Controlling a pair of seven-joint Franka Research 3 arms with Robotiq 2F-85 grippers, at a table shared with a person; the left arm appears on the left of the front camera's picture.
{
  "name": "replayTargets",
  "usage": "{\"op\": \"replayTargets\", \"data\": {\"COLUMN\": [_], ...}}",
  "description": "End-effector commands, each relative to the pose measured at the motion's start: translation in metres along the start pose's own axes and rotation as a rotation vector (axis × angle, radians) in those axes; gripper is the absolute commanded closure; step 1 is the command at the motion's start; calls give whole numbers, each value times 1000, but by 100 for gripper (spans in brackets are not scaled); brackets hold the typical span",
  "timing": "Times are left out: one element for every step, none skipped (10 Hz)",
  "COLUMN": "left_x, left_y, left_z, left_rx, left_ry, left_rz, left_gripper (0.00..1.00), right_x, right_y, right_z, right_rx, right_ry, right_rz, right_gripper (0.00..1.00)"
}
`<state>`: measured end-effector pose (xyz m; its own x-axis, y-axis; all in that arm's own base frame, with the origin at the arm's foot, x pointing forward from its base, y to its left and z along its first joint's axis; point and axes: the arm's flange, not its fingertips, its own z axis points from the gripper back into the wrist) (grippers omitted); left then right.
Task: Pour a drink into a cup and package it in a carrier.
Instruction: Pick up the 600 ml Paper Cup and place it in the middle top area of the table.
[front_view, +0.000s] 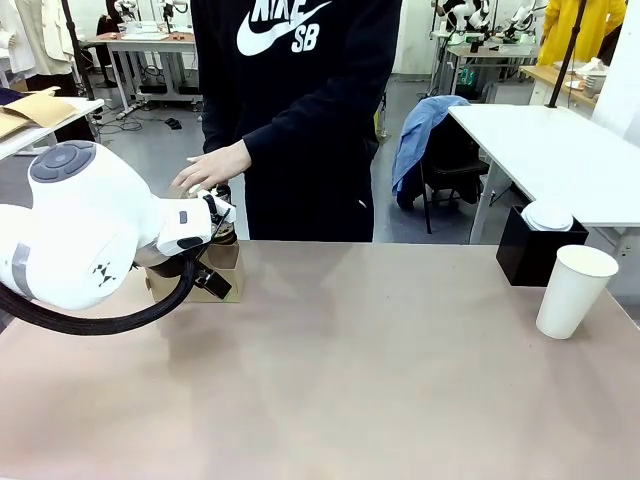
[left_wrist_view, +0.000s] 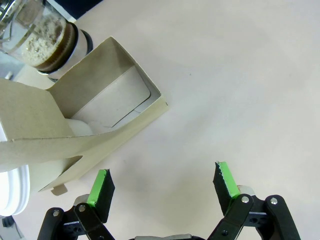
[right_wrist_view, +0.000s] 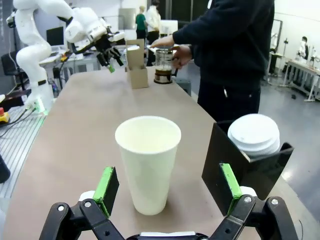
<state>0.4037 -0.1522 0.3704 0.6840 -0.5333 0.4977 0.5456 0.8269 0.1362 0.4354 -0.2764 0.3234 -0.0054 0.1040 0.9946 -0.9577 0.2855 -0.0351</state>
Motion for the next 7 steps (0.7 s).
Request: {"op": "replayTargets", "data": {"left_x": [0, 0, 0, 0, 0, 0, 0], "left_y": [0, 0, 0, 0, 0, 0, 0], "left_z": [0, 0, 0, 0, 0, 0, 0], "left_rx": [-1, -1, -1, -1, -1, -1, -1], "left_ry": [0, 0, 0, 0, 0, 0, 0], "left_rz": [1, 1, 1, 1, 1, 1, 1], "left_gripper": [0, 0, 0, 0, 0, 0, 0], "right_x": [-17, -30, -43, -53, -62, -66, -70], "right_y": [-10, -7, -3, 2, 8, 13, 20], "right_z": [-14, -20, -25, -31, -38, -45, -52], "right_rx": [-6, -11, -30, -60, -87, -91, -84], "right_ry": [-12, -13, -25, -46, -57, -66, -75], "right_rz": [5, -6, -14, -40, -30, -33, -40], "right_gripper": [0, 0, 0, 0, 0, 0, 0]}}
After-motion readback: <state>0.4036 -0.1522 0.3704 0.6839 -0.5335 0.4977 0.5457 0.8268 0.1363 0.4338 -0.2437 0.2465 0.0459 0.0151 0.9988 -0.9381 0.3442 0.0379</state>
